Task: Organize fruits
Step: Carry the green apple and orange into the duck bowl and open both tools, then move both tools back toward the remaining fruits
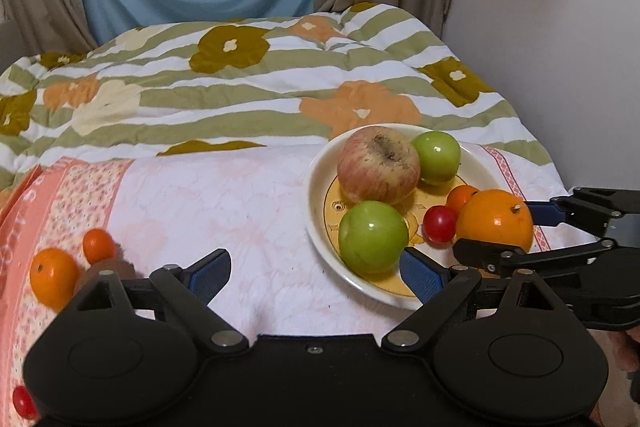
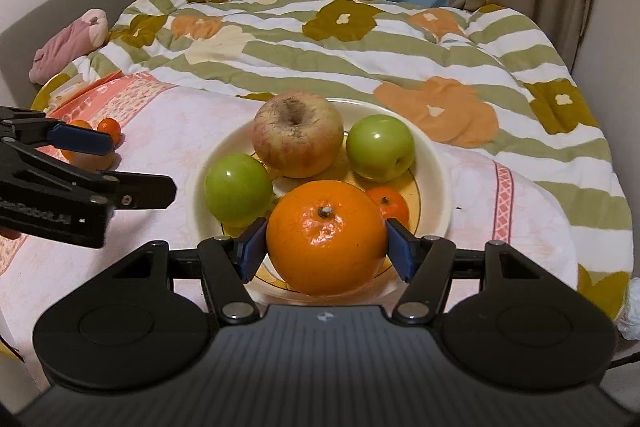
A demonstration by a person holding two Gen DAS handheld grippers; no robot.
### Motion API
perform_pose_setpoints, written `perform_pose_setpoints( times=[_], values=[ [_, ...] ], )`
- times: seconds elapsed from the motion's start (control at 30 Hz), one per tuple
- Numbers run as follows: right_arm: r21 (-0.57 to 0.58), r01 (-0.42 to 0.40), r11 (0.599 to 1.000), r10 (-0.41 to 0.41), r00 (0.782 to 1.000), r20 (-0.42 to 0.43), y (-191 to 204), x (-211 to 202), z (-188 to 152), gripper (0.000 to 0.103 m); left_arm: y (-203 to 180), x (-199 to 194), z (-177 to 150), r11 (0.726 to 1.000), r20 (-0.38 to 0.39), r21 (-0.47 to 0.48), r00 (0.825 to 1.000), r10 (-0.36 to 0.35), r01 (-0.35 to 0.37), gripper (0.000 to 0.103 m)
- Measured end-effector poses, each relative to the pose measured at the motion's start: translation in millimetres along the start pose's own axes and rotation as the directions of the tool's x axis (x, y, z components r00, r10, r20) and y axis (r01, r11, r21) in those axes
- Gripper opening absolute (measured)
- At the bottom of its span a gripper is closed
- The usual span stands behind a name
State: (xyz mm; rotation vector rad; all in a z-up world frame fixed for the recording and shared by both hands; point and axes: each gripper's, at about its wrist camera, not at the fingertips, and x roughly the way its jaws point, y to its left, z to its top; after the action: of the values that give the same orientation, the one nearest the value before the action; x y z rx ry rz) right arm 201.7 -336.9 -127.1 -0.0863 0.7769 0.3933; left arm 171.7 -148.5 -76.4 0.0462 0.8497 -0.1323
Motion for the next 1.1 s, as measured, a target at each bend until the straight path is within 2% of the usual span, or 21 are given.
perform_pose_setpoints(
  times=[0.27, 0.33, 0.37, 0.4, 0.47, 0.57, 1.1],
  values=[
    [-0.032, -0.005, 0.999, 0.005, 1.000, -0.002, 2, 8, -1, 0.079, 2, -3, -5, 1.000, -0.001, -0.019, 1.000, 0.021, -0.021, 0.094],
    [-0.040, -0.007, 0.999, 0.008, 1.000, 0.018, 3, 6, 0, 0.088, 2, -5, -6, 0.999, 0.000, -0.022, 1.000, 0.027, -0.027, 0.094],
    [-0.048, 0.010, 0.999, -0.008, 0.999, 0.033, 5, 4, 1, 0.102, 2, -6, -7, 0.999, 0.002, -0.023, 1.000, 0.030, -0.029, 0.094],
    [-0.055, 0.025, 0.998, -0.022, 0.998, 0.050, 7, 2, 0, 0.103, 2, -7, -7, 0.999, 0.004, -0.024, 0.999, 0.034, -0.034, 0.094],
    [-0.073, 0.049, 0.996, -0.043, 0.996, 0.083, 9, -3, -1, 0.103, 3, -9, -8, 0.999, 0.008, -0.025, 0.999, 0.042, -0.042, 0.094],
    [-0.081, 0.069, 0.994, -0.063, 0.995, 0.077, 11, -7, -1, 0.103, 6, -15, -11, 0.999, 0.014, -0.028, 0.999, 0.046, -0.045, 0.094],
    [0.012, 0.177, 0.984, -0.177, 0.977, 0.119, 41, -64, -3, 0.103, 21, -66, -19, 1.000, 0.087, 0.023, 0.996, -0.012, 0.010, 0.094]
  ],
)
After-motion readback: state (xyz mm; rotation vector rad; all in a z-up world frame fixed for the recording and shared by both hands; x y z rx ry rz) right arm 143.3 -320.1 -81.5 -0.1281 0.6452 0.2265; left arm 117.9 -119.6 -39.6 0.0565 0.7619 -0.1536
